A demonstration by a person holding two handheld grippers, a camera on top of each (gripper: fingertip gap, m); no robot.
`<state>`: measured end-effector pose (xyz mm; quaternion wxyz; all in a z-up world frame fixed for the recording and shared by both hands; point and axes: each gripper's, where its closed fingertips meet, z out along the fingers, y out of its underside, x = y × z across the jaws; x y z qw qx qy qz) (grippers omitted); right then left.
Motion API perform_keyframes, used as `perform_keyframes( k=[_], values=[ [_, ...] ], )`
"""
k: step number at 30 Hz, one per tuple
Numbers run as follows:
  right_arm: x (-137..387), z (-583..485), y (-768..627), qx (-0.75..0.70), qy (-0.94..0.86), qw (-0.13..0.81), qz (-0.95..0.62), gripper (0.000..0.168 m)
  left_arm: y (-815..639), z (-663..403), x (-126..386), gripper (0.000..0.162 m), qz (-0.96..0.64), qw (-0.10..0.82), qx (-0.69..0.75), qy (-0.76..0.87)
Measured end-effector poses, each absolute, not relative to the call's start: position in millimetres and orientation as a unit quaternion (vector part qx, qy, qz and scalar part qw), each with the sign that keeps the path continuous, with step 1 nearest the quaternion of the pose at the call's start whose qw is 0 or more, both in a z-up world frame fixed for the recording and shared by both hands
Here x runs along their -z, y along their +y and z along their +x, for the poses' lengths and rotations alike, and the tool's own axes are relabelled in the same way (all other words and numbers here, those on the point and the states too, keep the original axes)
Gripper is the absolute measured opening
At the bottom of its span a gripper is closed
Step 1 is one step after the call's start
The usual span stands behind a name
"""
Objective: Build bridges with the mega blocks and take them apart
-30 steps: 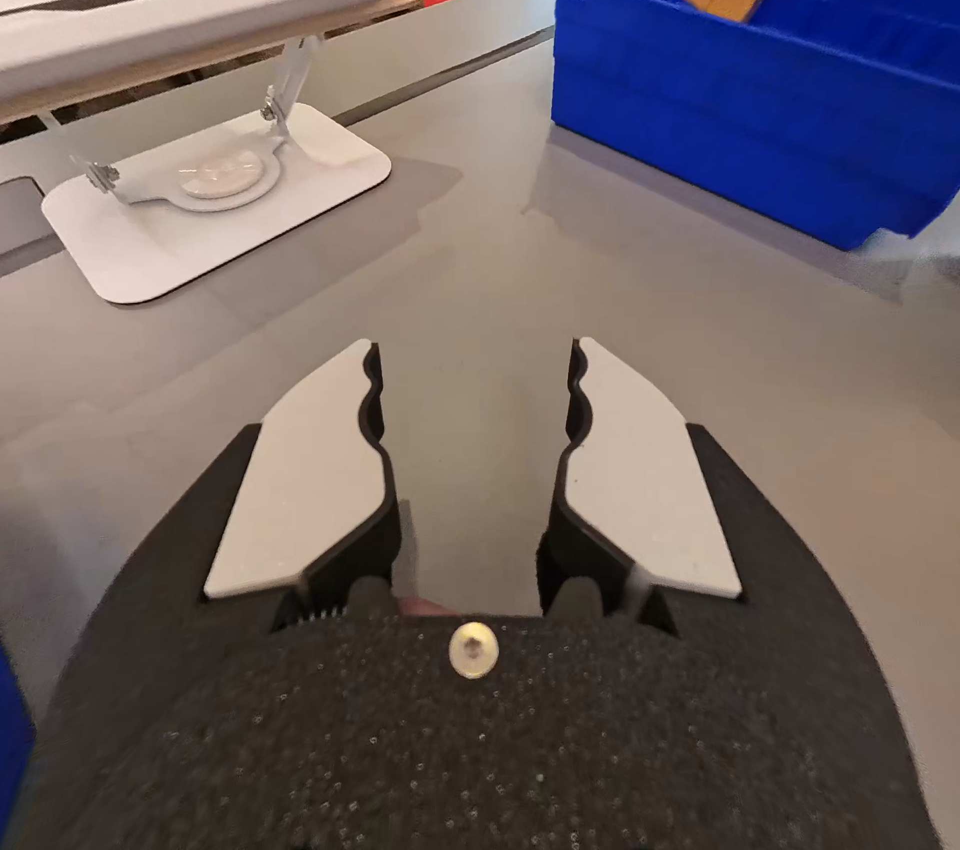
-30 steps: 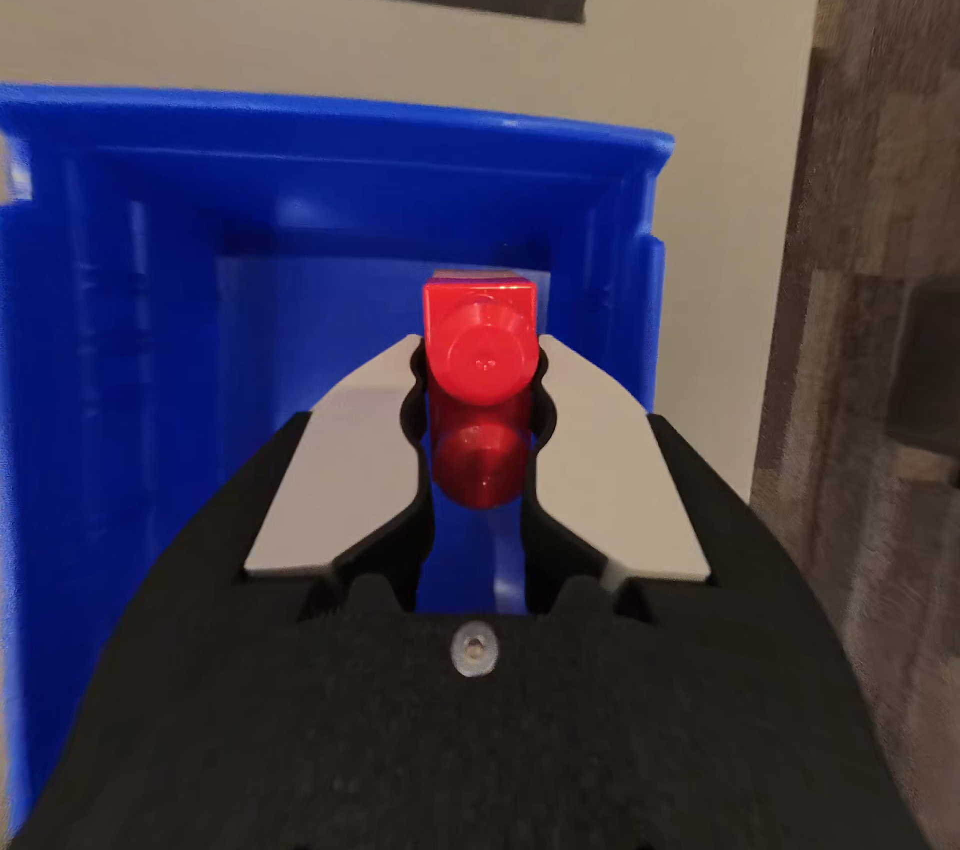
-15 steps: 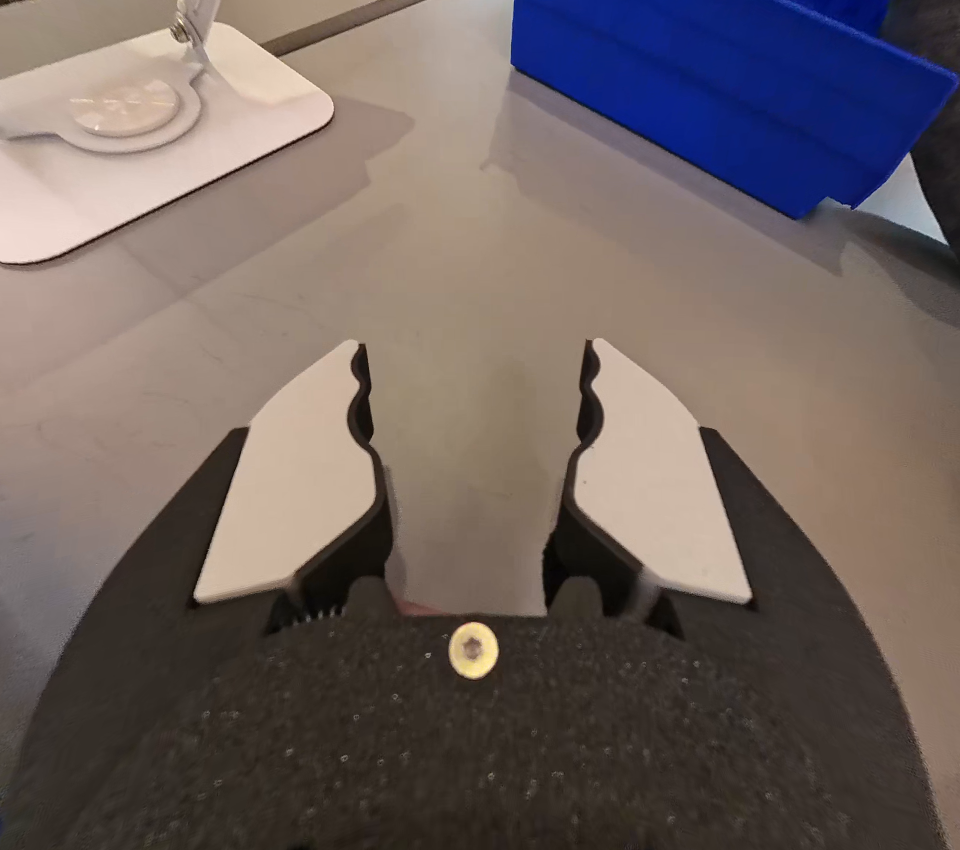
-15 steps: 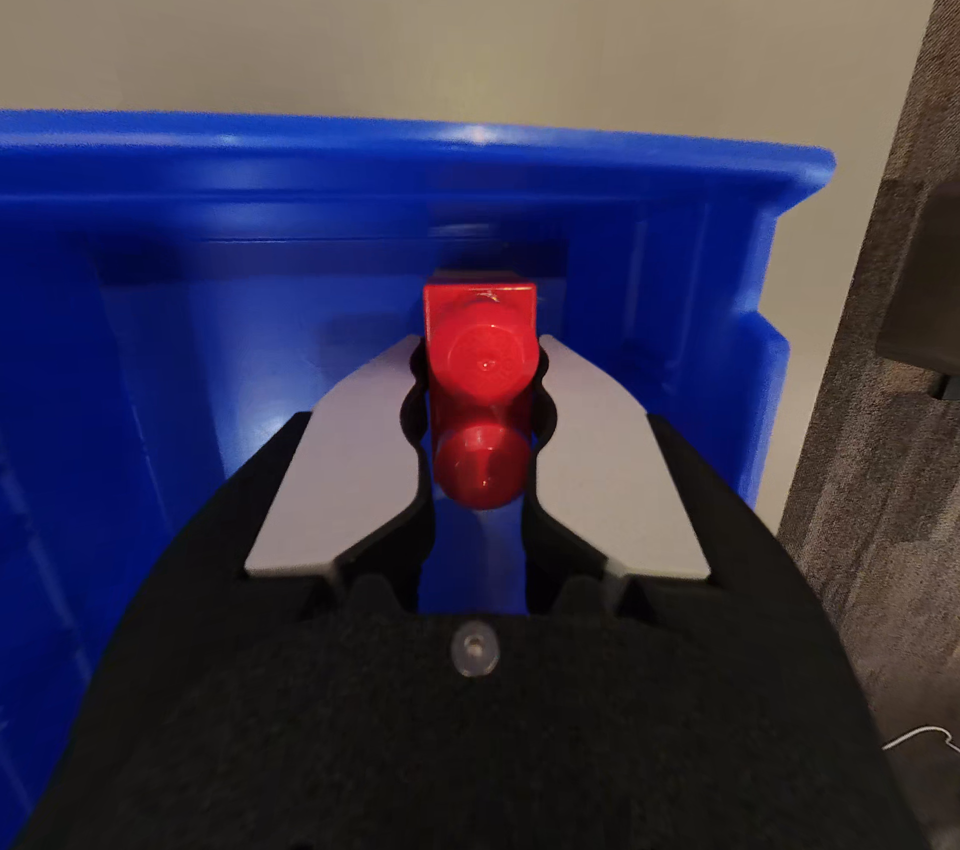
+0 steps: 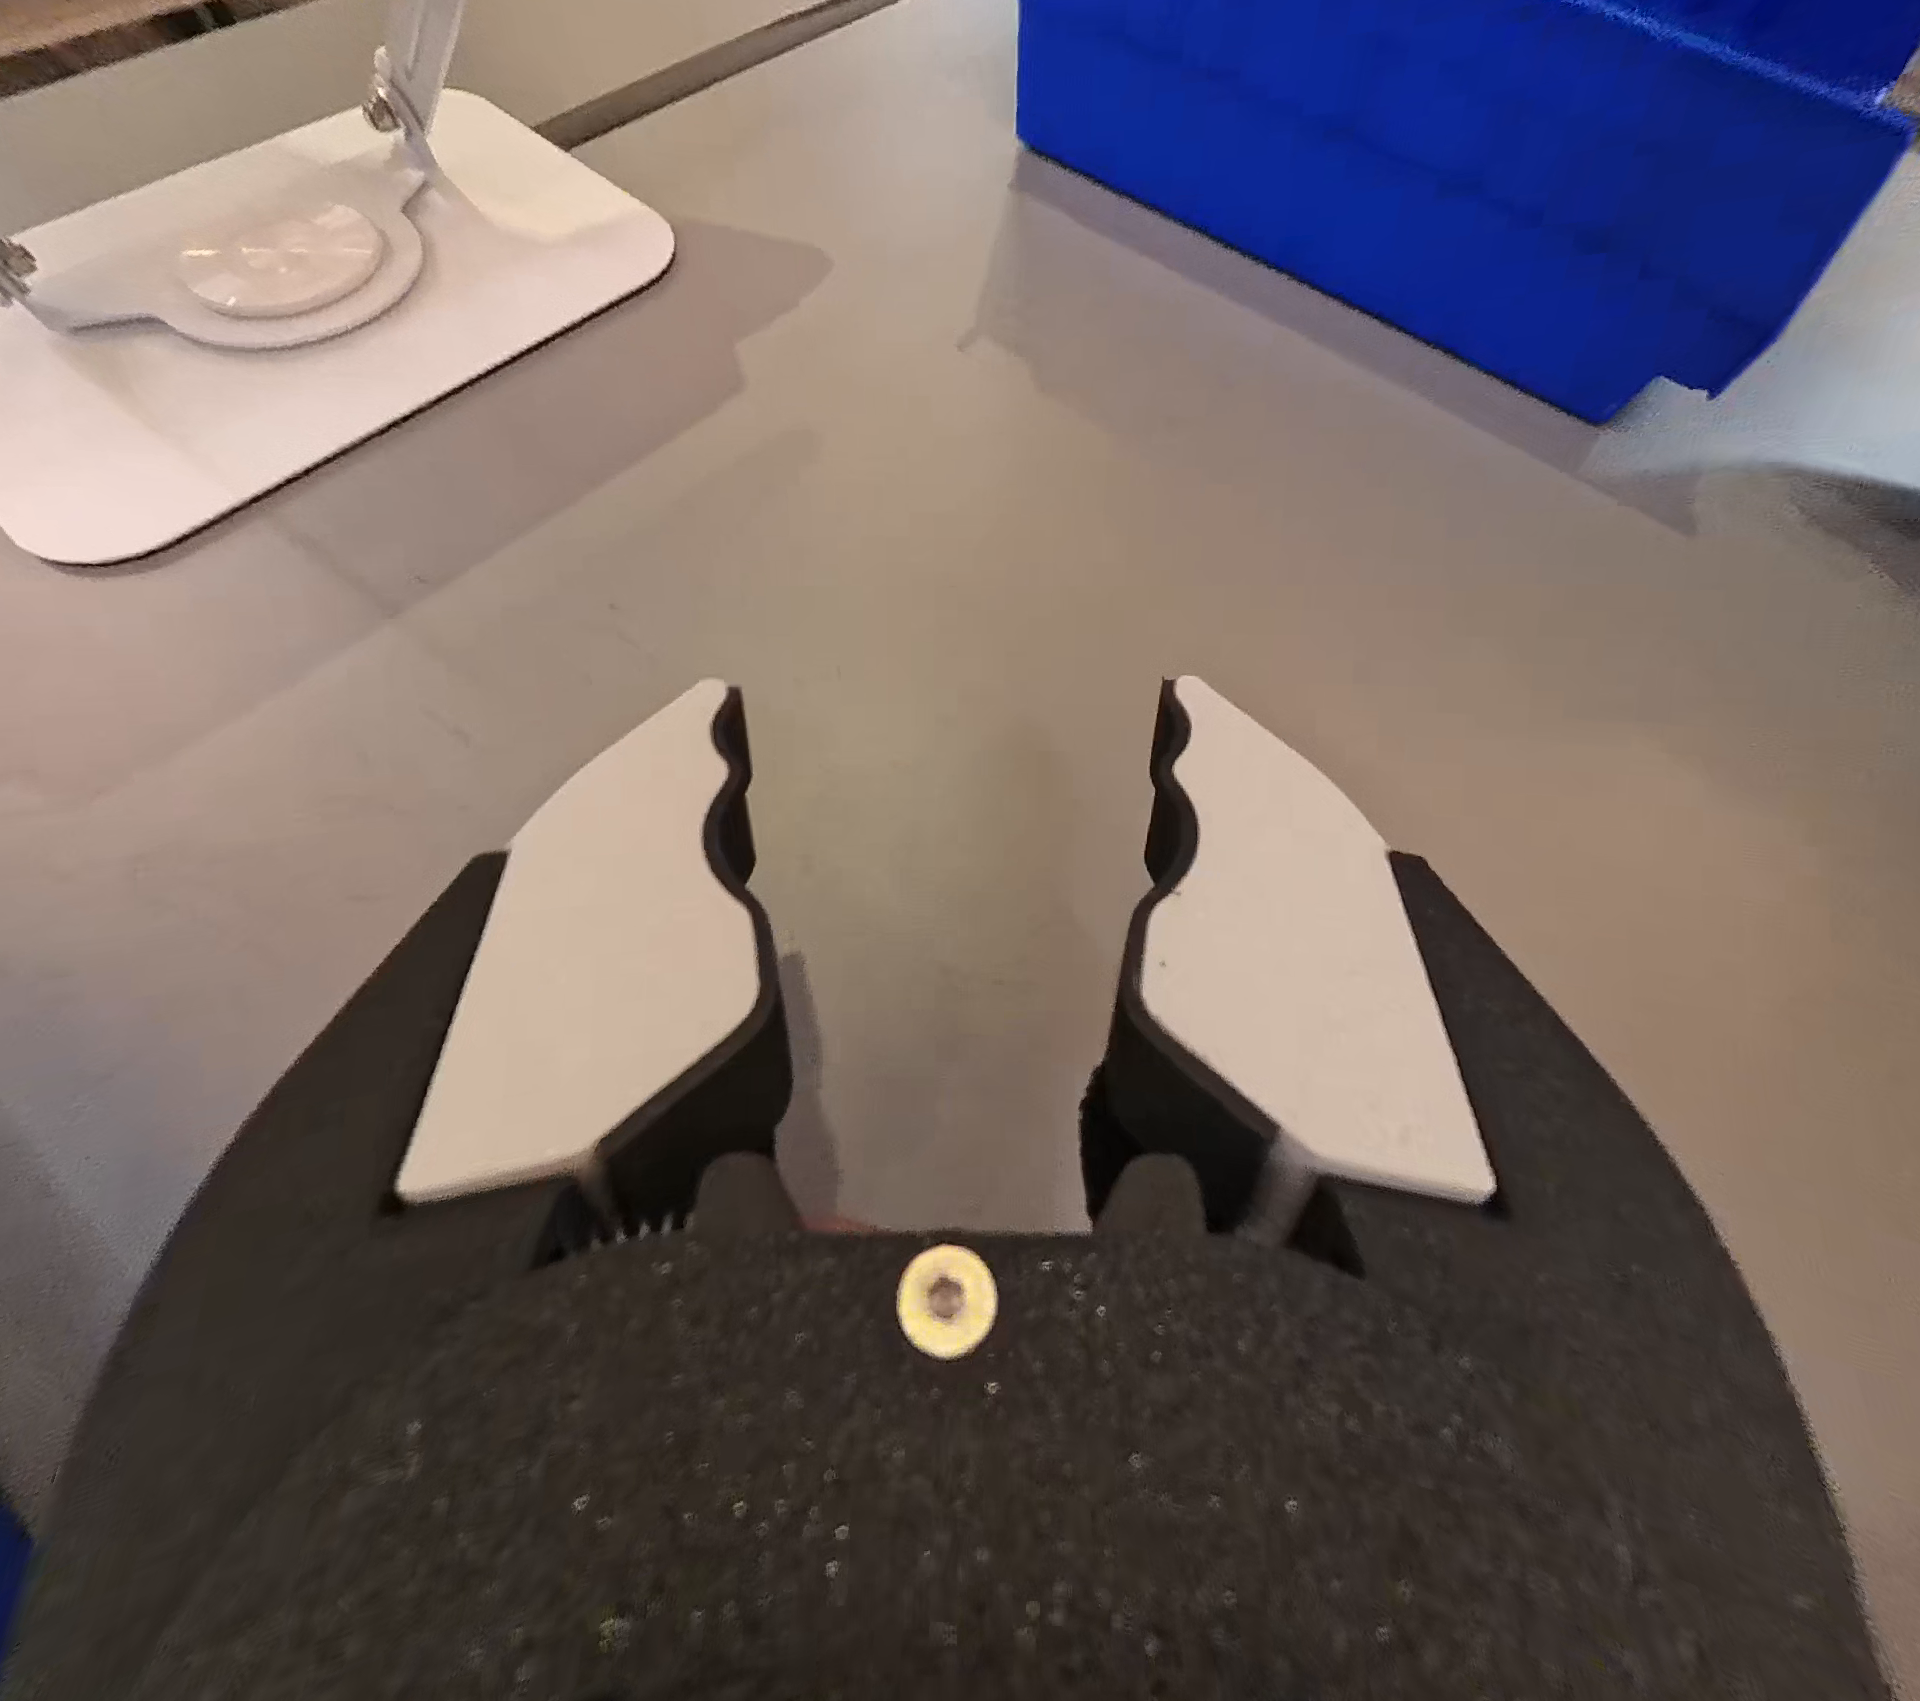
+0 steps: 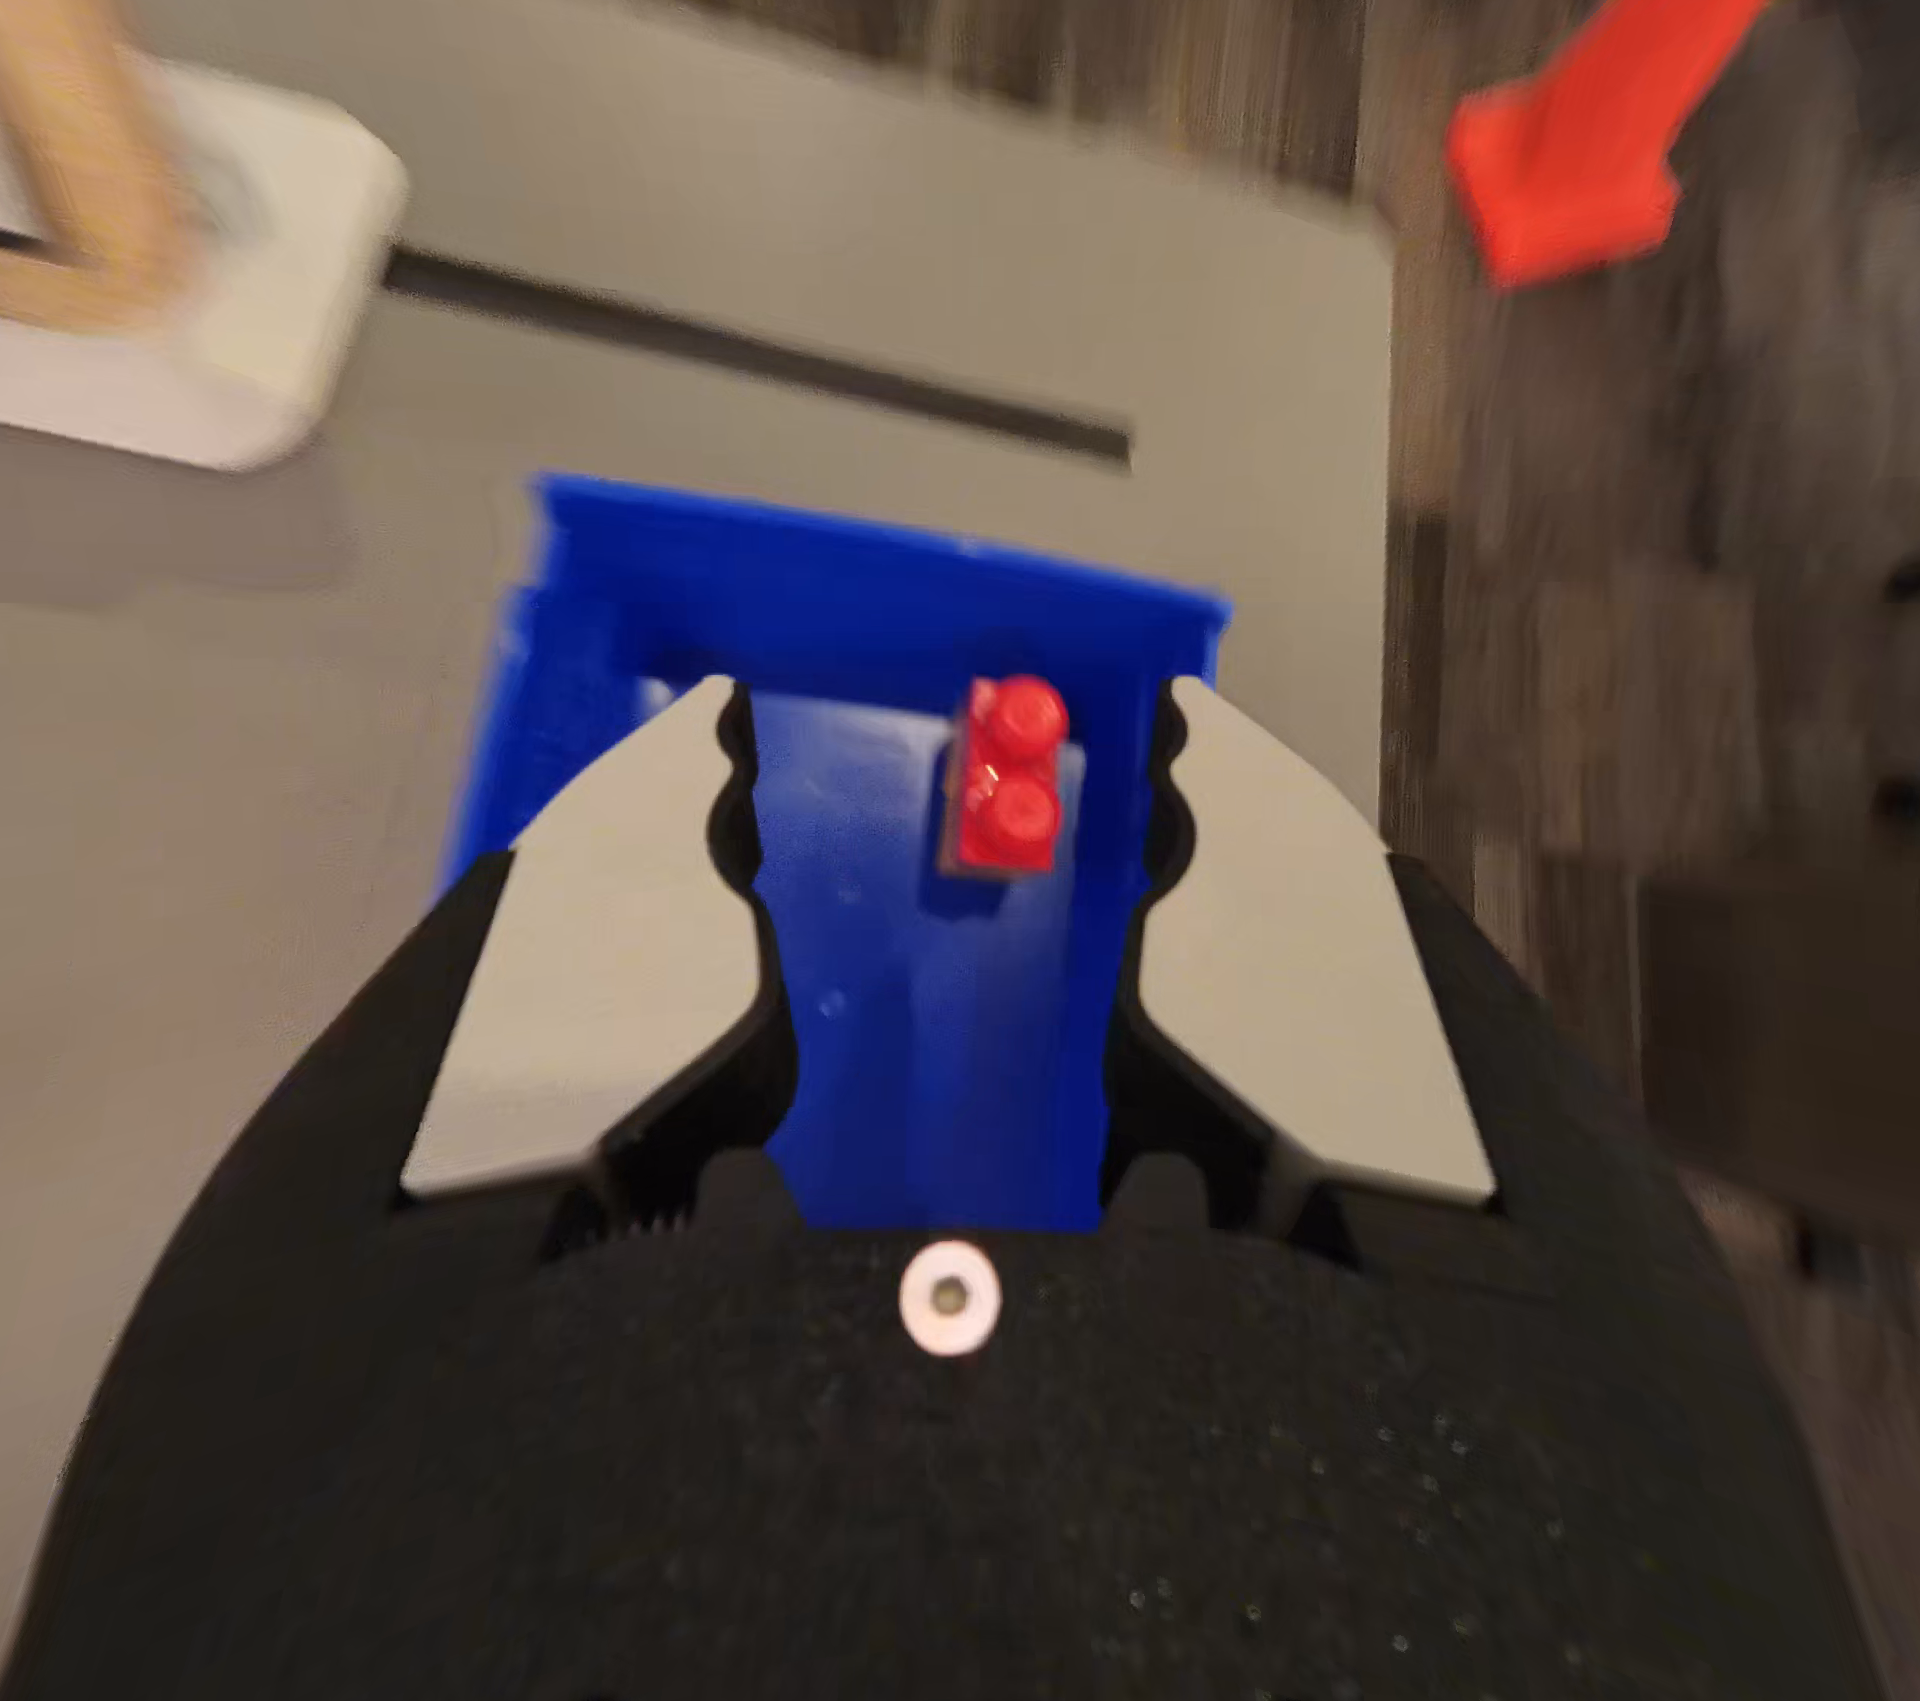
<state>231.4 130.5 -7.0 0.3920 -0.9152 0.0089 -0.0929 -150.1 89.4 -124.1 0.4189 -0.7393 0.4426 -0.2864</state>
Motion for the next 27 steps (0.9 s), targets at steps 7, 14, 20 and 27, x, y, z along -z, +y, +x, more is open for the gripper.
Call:
perform_keyframes(
  k=[7,14,20,27],
  values=[
    [-25,-14,46,-0.192,-0.192,0.596,-0.756,0.058,84,-148,122,0.069,-0.728,0.437,0.267,0.456],
    [91,-112,25,-0.277,-0.220,0.520,-0.778,0.071,69,-147,121,0.070,-0.739,0.434,0.251,0.451],
    [99,-94,33,-0.212,-0.240,0.550,-0.771,0.064,21,-162,105,0.073,-0.742,0.392,0.304,0.451],
    [115,-97,30,-0.264,-0.234,0.517,-0.780,0.062,28,-290,21,0.061,-0.734,0.448,0.199,0.470]
  ],
)
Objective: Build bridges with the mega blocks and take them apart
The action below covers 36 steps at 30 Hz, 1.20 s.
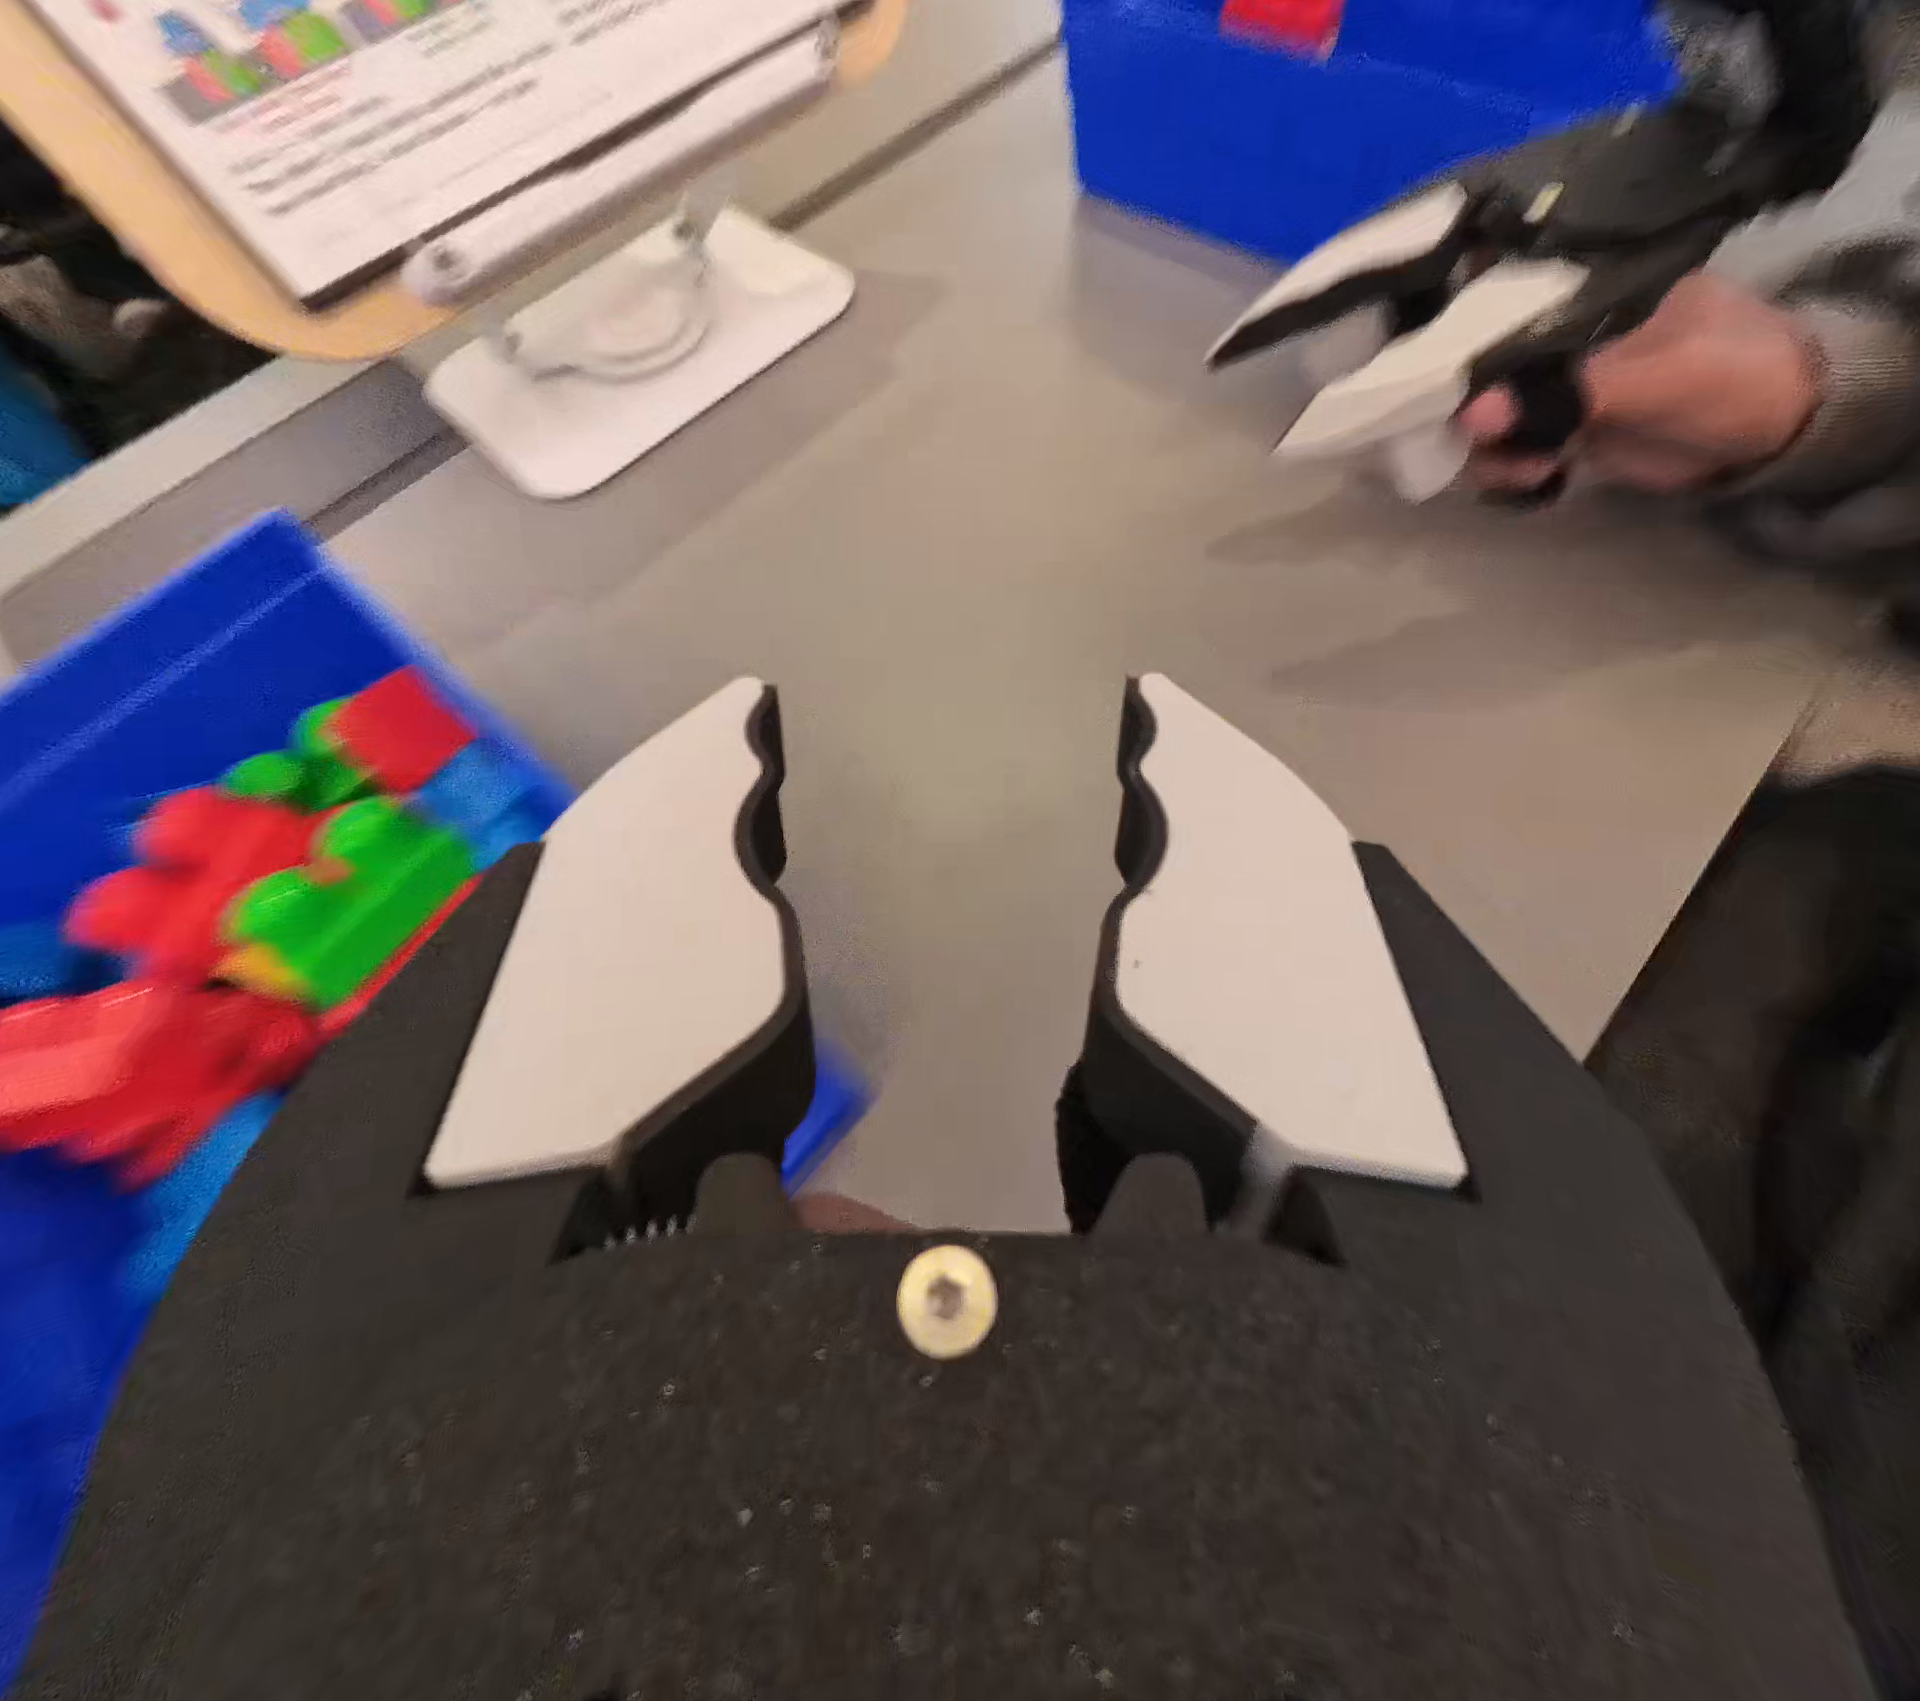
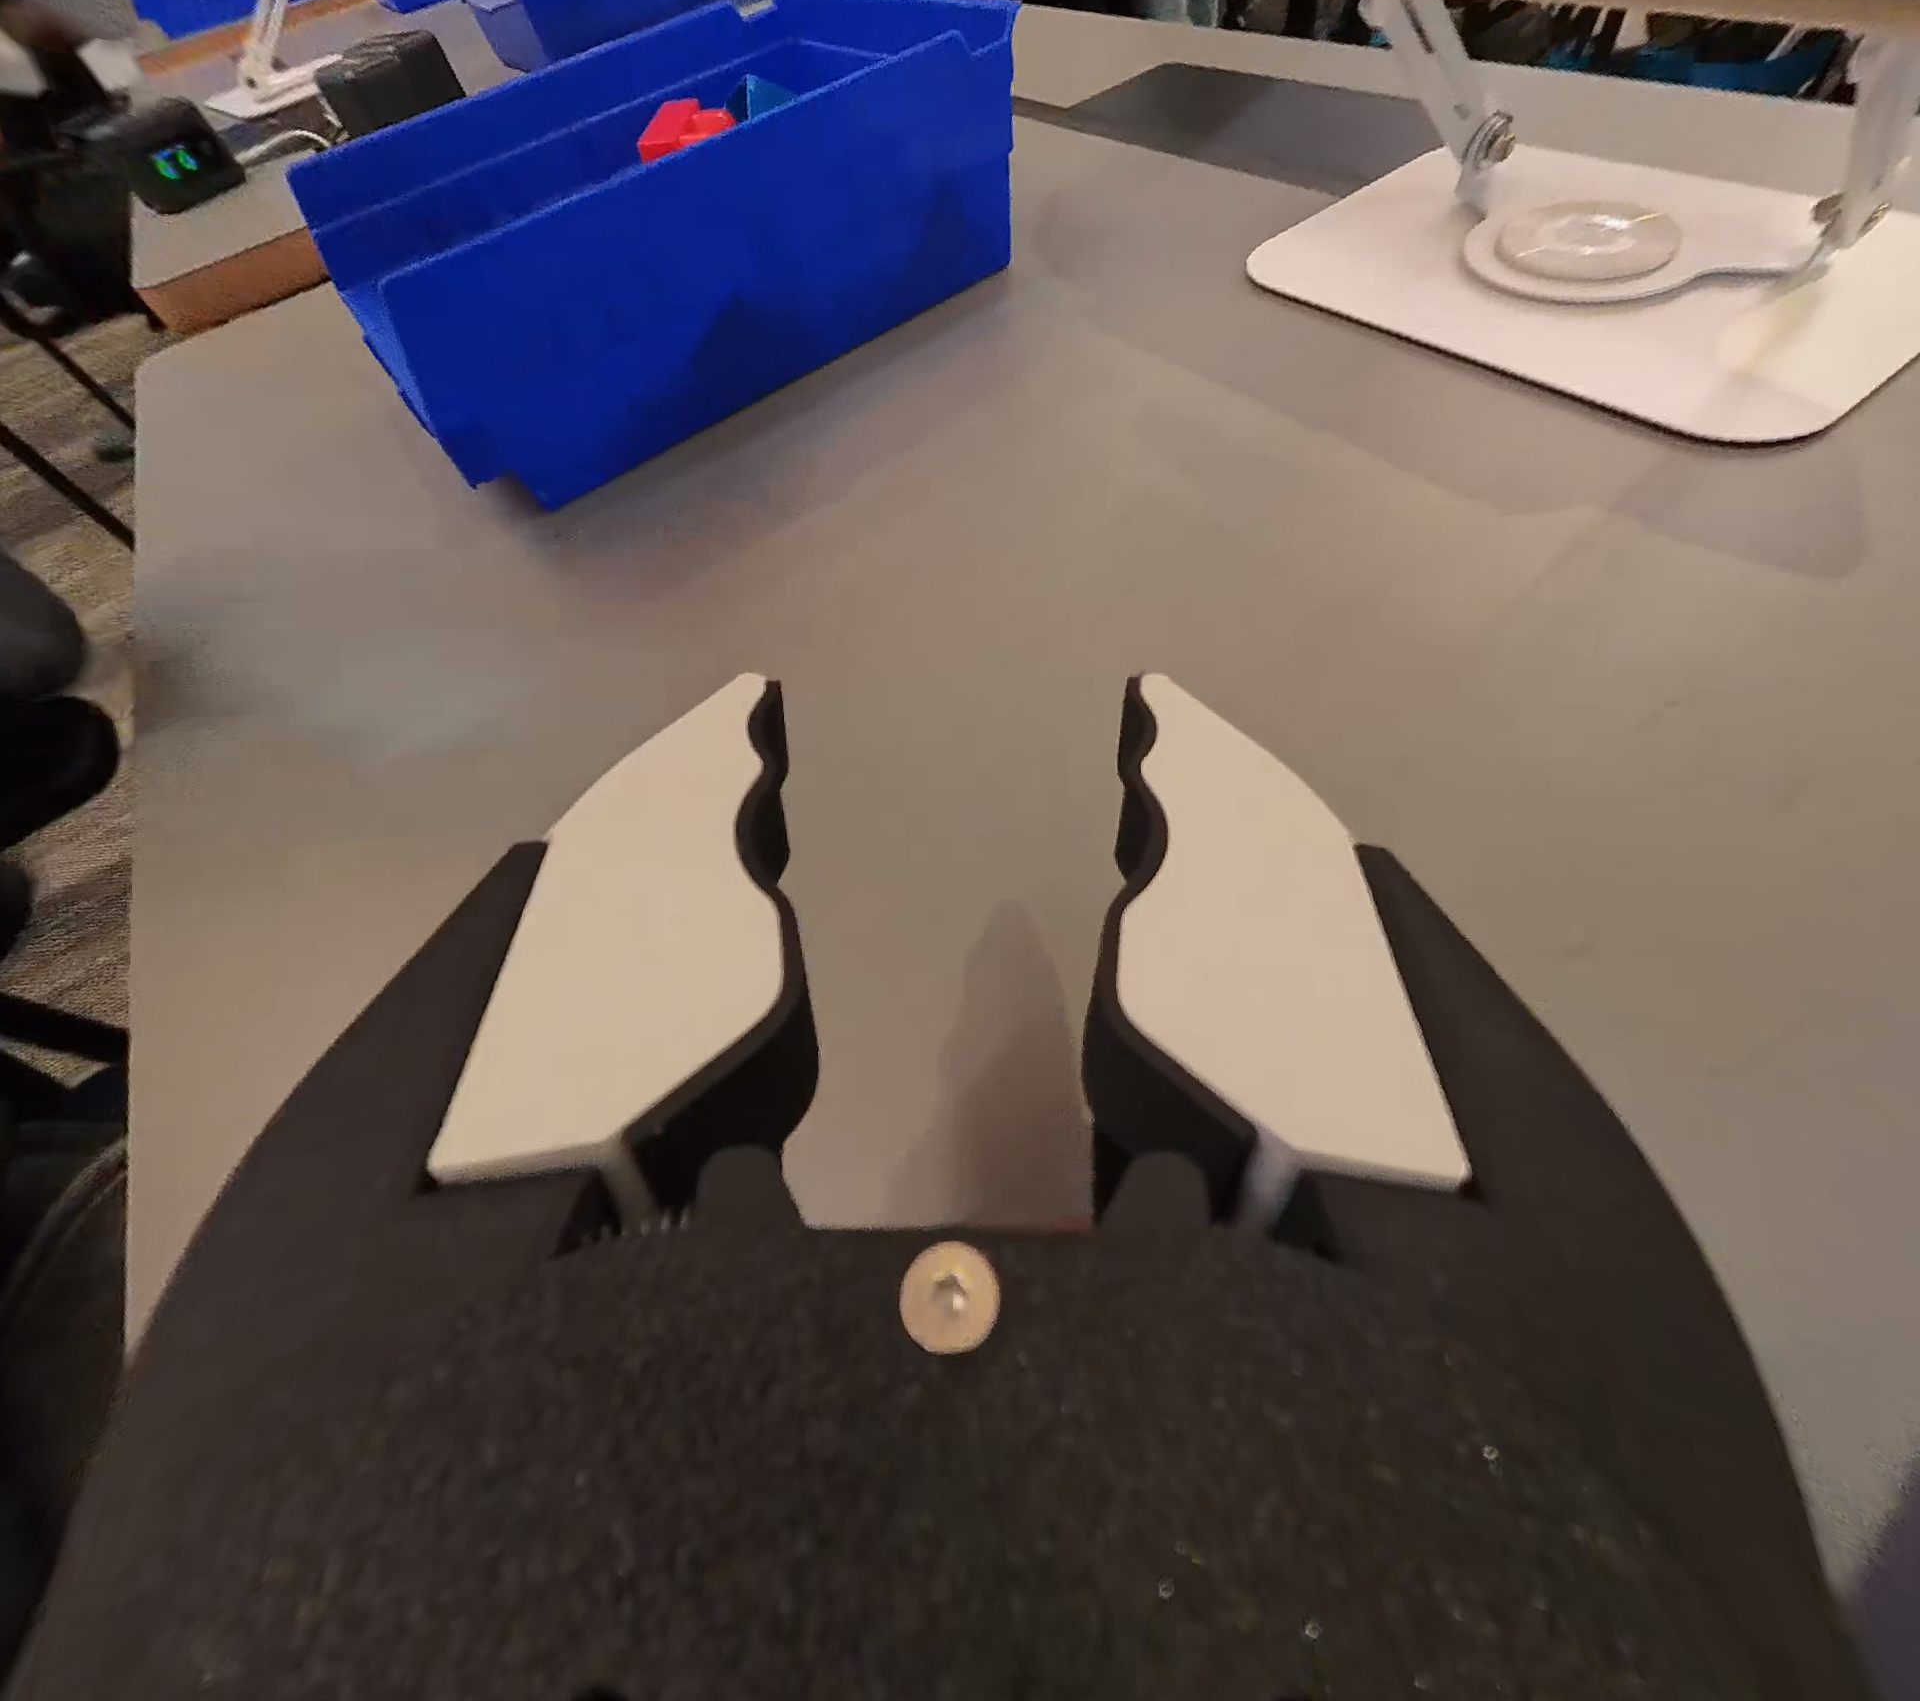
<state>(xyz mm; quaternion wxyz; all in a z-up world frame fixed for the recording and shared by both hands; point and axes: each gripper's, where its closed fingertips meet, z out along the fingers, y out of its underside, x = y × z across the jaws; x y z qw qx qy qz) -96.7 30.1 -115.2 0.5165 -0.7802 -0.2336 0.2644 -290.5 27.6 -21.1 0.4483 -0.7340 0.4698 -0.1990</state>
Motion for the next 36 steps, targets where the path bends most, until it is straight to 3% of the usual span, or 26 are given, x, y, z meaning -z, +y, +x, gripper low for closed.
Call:
perform_keyframes(
  k=[7,11,17,18,20,28,36],
  values=[
    [121,-111,28,-0.259,-0.262,0.502,-0.782,0.060,149,-385,64,0.067,-0.777,0.253,0.002,0.576],
    [130,-114,24,-0.244,-0.274,0.495,-0.788,0.060,197,-395,111,0.063,-0.800,0.159,0.020,0.578],
    [138,-113,19,-0.246,-0.274,0.485,-0.793,0.059,226,-399,151,0.062,-0.808,0.114,0.035,0.577],
    [138,-113,19,-0.248,-0.274,0.484,-0.793,0.058,224,-400,155,0.059,-0.806,0.101,0.038,0.582],
    [139,-112,18,-0.250,-0.273,0.481,-0.795,0.057,214,-400,159,0.036,-0.803,0.073,0.060,0.588],
    [137,-117,17,-0.254,-0.284,0.478,-0.791,0.055,205,-415,123,0.036,-0.794,0.100,0.021,0.599],
    [119,-117,19,-0.251,-0.287,0.515,-0.768,0.054,176,-371,30,0.036,-0.737,0.236,0.021,0.633]
  ],
)
